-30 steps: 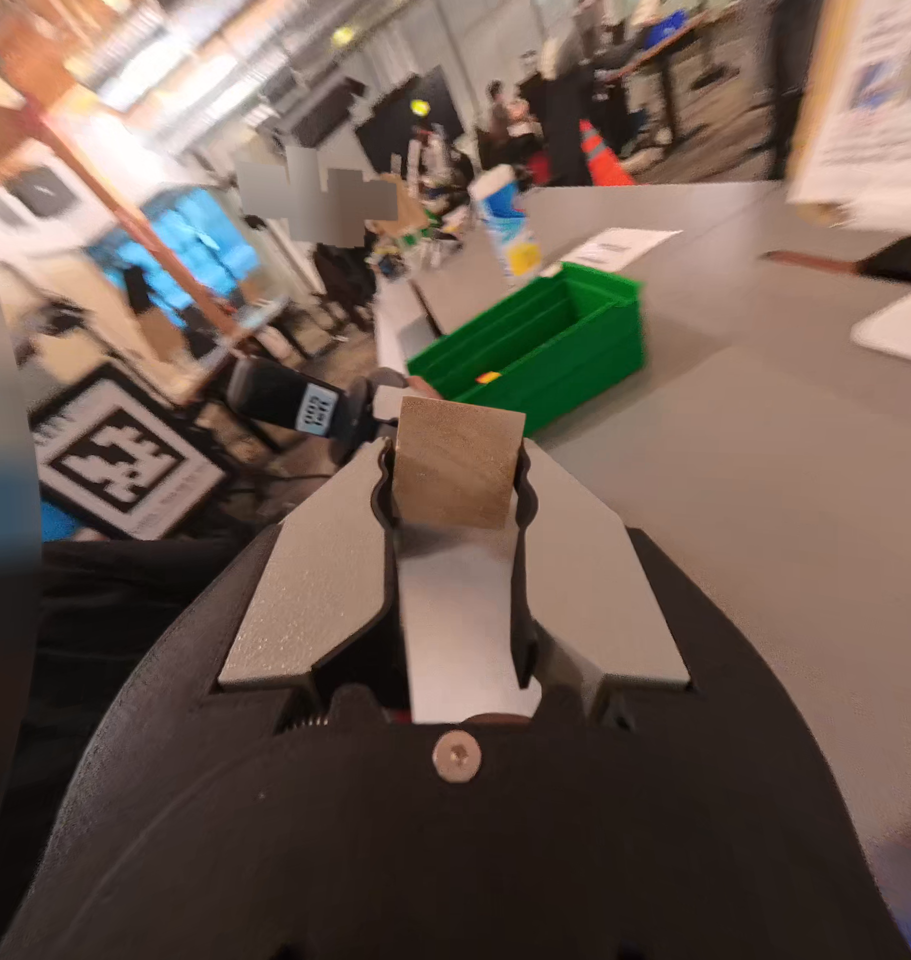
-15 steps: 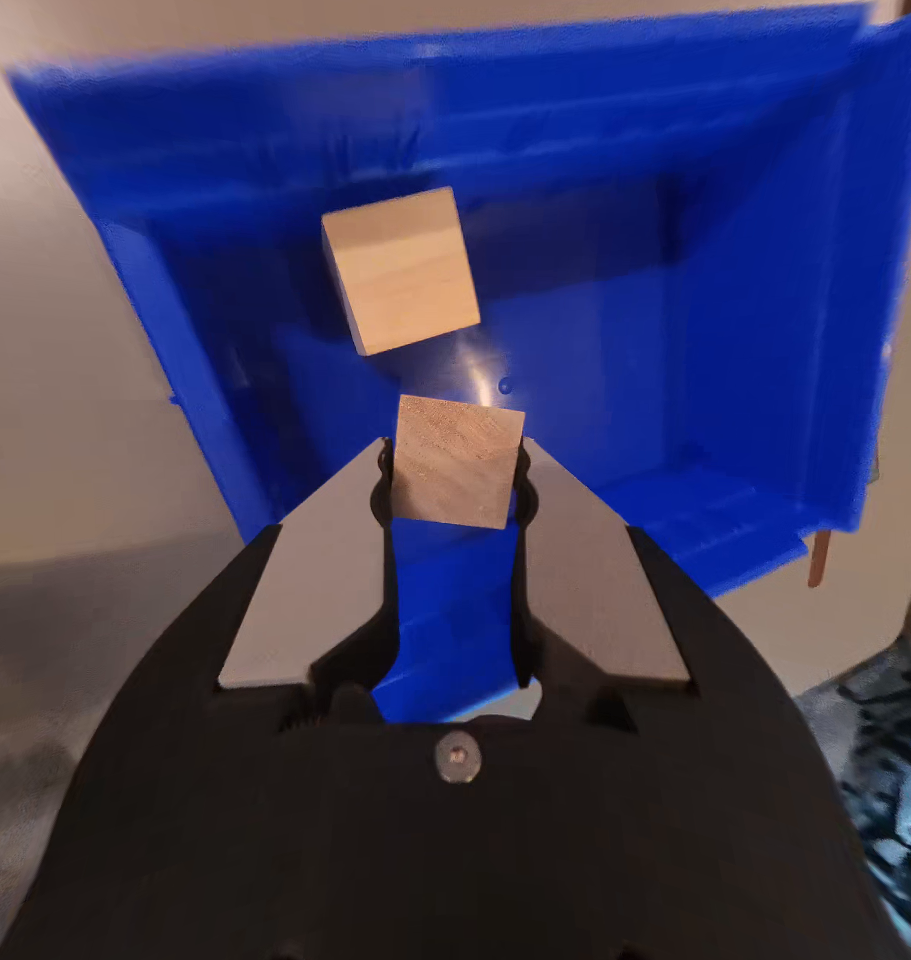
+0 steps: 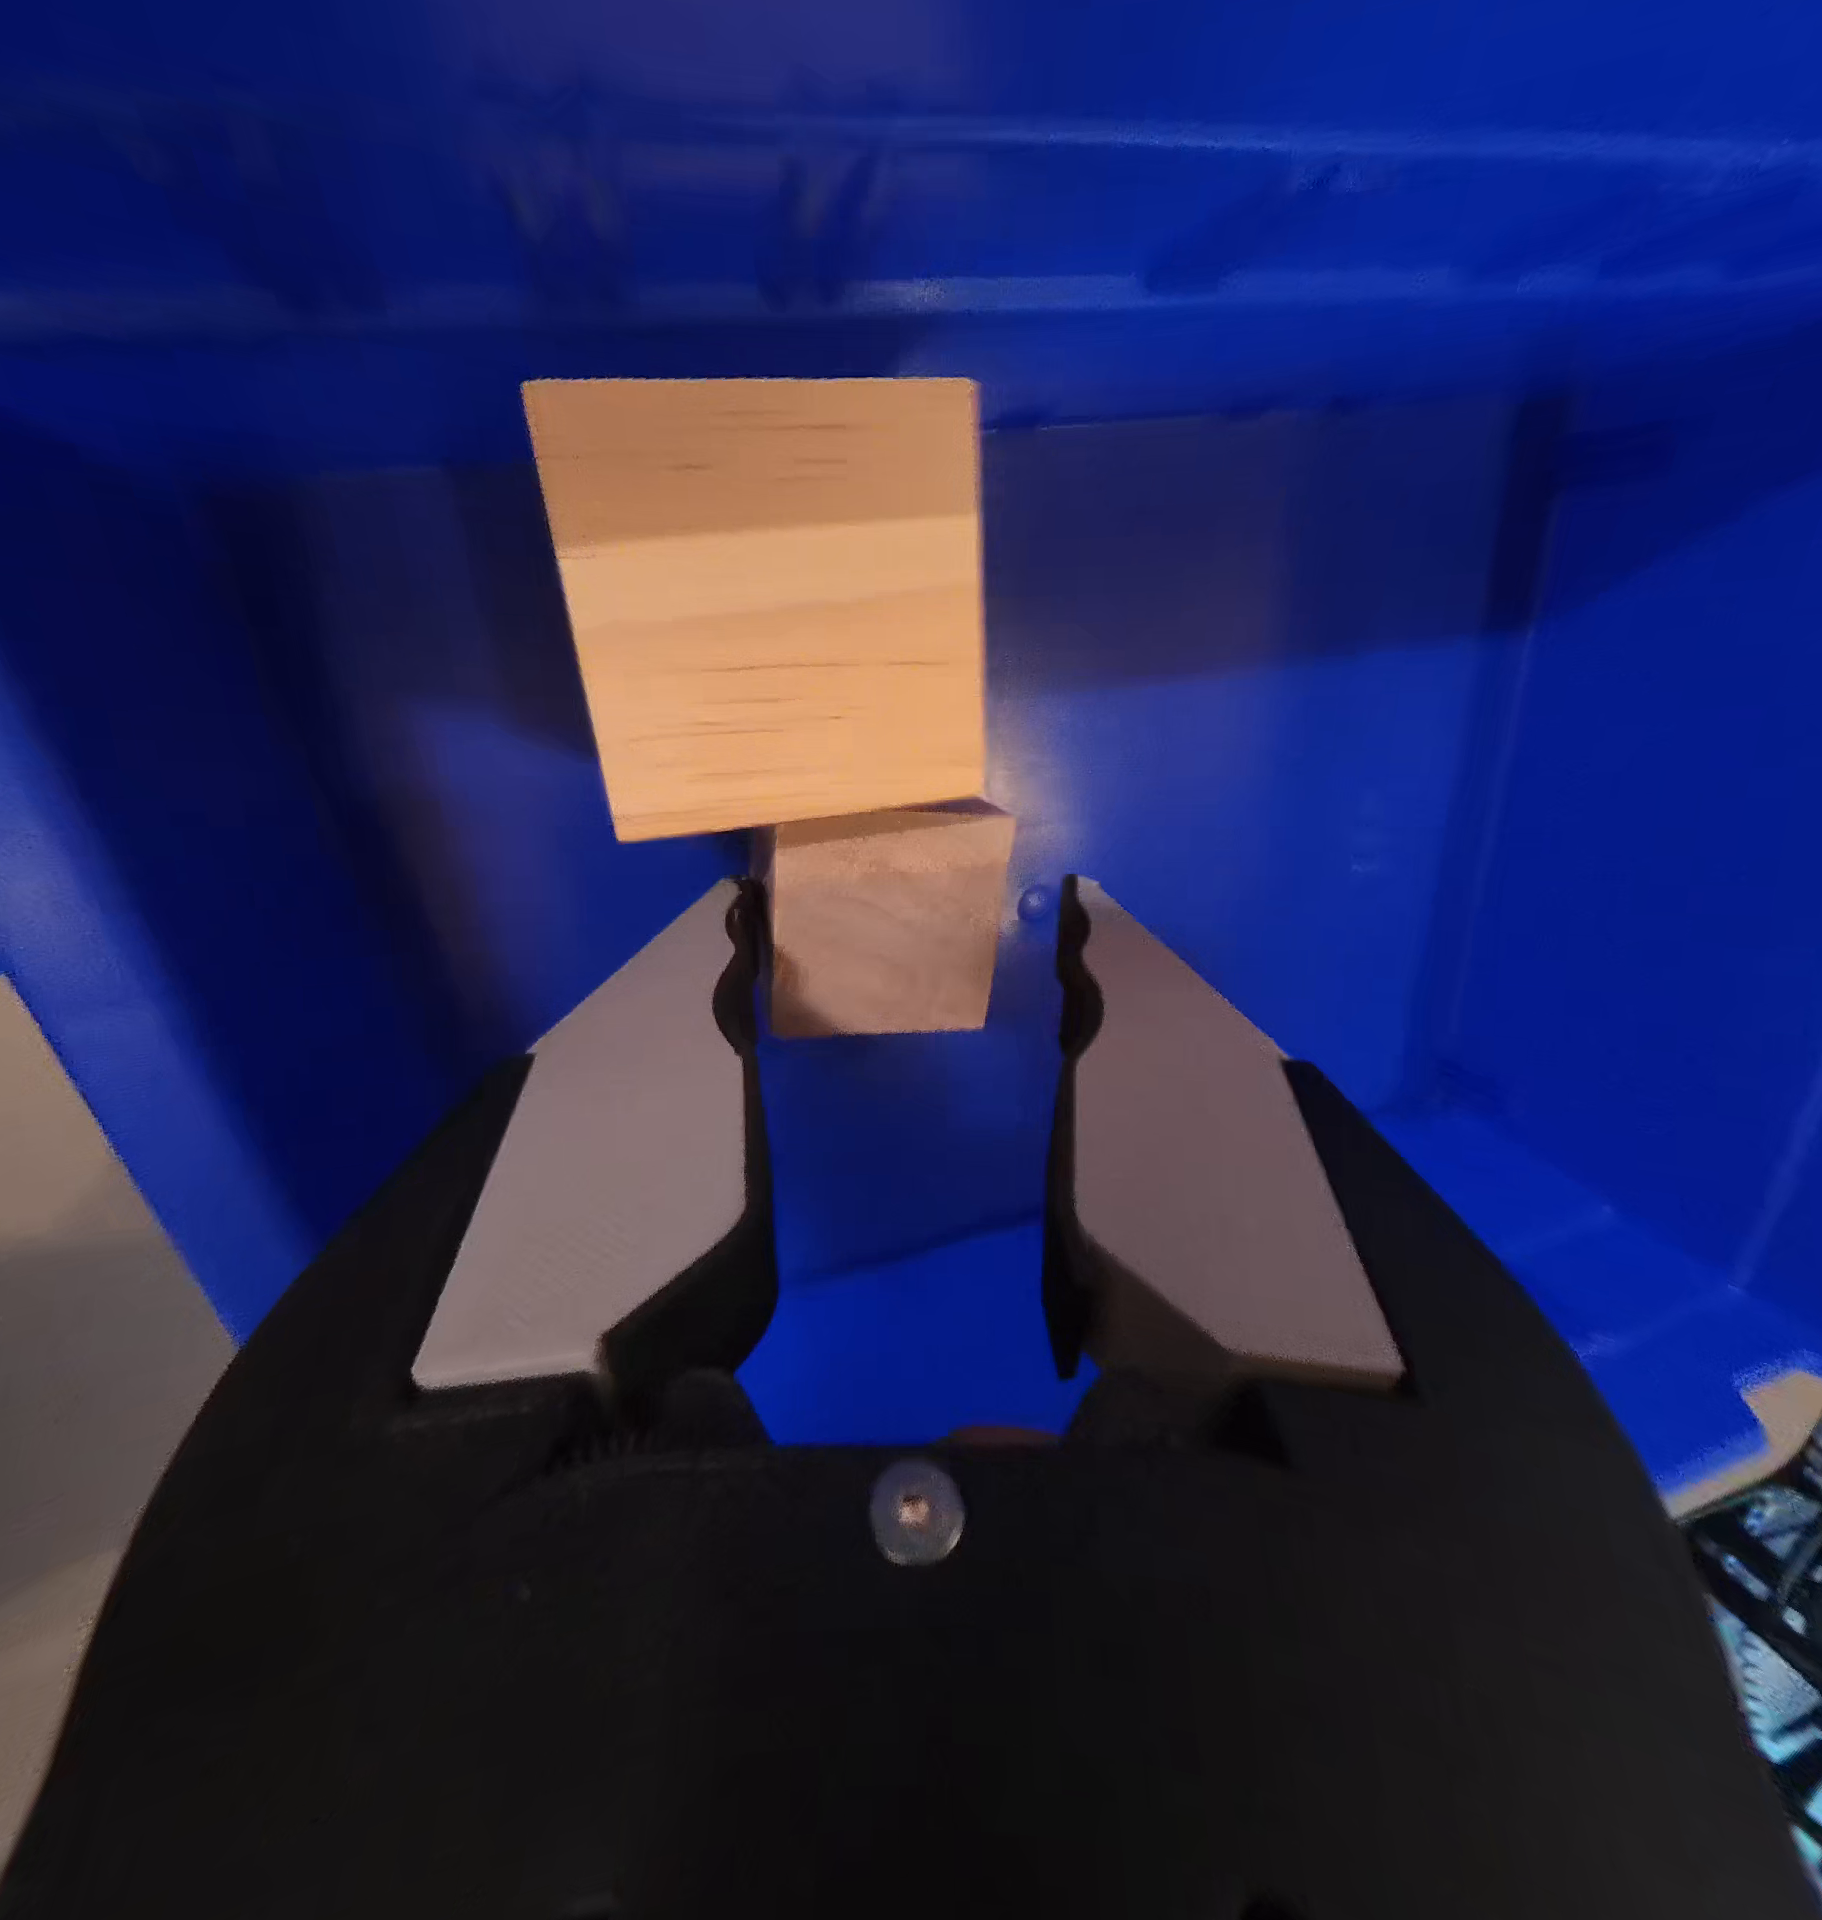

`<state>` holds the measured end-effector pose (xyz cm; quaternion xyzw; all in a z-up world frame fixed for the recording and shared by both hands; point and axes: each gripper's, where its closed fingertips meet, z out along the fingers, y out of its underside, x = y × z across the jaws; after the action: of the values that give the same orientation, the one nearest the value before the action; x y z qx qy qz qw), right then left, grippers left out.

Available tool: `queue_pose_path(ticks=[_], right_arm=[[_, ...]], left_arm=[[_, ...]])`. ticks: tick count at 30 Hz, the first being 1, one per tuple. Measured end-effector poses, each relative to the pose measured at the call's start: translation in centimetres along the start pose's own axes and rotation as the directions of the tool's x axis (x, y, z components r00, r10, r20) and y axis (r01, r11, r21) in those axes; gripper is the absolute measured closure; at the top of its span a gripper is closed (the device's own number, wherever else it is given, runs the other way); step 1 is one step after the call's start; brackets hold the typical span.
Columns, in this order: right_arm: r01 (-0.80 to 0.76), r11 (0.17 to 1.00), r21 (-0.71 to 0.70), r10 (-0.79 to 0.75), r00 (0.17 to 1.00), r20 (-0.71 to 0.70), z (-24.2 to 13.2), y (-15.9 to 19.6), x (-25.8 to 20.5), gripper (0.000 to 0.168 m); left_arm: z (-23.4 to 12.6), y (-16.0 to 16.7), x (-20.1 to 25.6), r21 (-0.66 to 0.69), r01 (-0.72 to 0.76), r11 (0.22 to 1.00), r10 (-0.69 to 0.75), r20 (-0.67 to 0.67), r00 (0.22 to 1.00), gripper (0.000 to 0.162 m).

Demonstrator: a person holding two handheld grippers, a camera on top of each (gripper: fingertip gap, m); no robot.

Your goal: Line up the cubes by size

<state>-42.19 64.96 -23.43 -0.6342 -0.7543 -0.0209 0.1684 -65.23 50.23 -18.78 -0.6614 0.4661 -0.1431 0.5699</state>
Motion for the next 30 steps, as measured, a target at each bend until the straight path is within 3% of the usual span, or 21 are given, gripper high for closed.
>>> queue_pose_path(ticks=[3,5,9,13,16,18,22,24,26,30], right_arm=[[-0.048,0.995,0.085,0.049,0.999,-0.004,-2.7,-0.5,0.2,0.111],[-0.087,0.98,0.177,0.075,0.994,0.074,-5.3,-1.3,-1.3,0.105],[-0.107,0.926,0.363,0.082,0.993,0.082,-11.1,-3.8,-3.8,0.106],[-0.008,0.785,0.62,0.008,1.0,0.004,-17.4,-8.8,-7.5,0.108],[0.072,0.65,0.757,-0.068,0.997,-0.036,-20.0,-12.2,-10.8,0.118],[0.075,0.581,0.81,-0.102,0.995,-0.019,-20.4,-13.9,-12.7,0.117],[0.046,0.49,0.871,-0.156,0.987,0.036,-19.8,-16.3,-15.4,0.113],[0.03,0.459,0.888,-0.19,0.98,0.065,-19.2,-17.0,-16.7,0.114],[0.01,0.463,0.886,-0.195,0.977,0.091,-18.3,-17.3,-17.4,0.114],[-0.022,0.474,0.88,-0.184,0.975,0.123,-17.1,-16.8,-18.2,0.114]], left_arm=[[-0.4,-0.4,0.0,0.035,0.051,0.998,-0.05,-0.023,0.998,0.15],[-0.9,-0.9,0.4,0.061,0.111,0.992,-0.107,-0.073,0.992,0.144],[-3.5,-2.8,2.6,0.049,0.218,0.975,-0.206,-0.179,0.962,0.123],[-10.9,-7.0,2.1,0.044,0.167,0.985,-0.159,-0.157,0.975,0.112],[-17.6,-7.8,-3.7,-0.068,0.061,0.996,-0.06,0.017,0.998,0.115],[-21.5,-4.9,-8.4,-0.278,-0.004,0.96,0.031,0.09,0.995,0.12],[-26.9,5.5,-12.9,-0.674,-0.107,0.731,0.076,-0.075,0.994,0.107],[-27.8,9.8,-14.0,-0.75,-0.152,0.643,0.061,-0.148,0.987,0.128],[-27.9,13.2,-14.8,-0.804,-0.137,0.579,0.008,-0.162,0.987,0.12],[-29.8,19.0,-15.5,-0.906,-0.222,0.36,-0.009,-0.241,0.97,0.107]])
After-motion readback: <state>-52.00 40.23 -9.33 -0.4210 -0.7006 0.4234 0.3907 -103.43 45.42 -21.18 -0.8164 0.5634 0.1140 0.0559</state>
